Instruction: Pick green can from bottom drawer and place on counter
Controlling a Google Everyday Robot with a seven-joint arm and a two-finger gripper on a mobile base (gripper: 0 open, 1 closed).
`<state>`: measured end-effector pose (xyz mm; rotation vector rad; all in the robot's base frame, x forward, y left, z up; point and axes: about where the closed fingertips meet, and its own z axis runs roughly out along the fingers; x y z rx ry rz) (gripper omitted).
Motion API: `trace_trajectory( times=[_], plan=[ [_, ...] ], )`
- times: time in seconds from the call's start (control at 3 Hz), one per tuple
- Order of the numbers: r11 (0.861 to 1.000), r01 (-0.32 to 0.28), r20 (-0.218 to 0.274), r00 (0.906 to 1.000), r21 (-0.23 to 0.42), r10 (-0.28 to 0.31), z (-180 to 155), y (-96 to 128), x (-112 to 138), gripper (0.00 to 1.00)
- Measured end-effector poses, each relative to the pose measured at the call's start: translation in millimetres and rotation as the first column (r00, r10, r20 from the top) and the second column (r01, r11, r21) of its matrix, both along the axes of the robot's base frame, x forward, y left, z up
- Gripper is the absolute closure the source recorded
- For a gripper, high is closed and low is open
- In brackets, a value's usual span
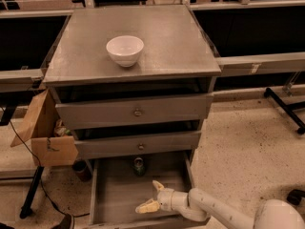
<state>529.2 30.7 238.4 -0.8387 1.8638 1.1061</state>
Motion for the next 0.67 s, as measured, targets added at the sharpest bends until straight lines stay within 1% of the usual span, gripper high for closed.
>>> trace_trajectory(
  times=[0.33,0.67],
  plan=[
    [0.998,-0.004,0.061,0.9981,0.061,0.0,-1.0,11.0,15.4,0.0],
    [0.994,0.009,0.129,0.9914,0.106,-0.023,0.6,22.1,53.8,0.0]
  ],
)
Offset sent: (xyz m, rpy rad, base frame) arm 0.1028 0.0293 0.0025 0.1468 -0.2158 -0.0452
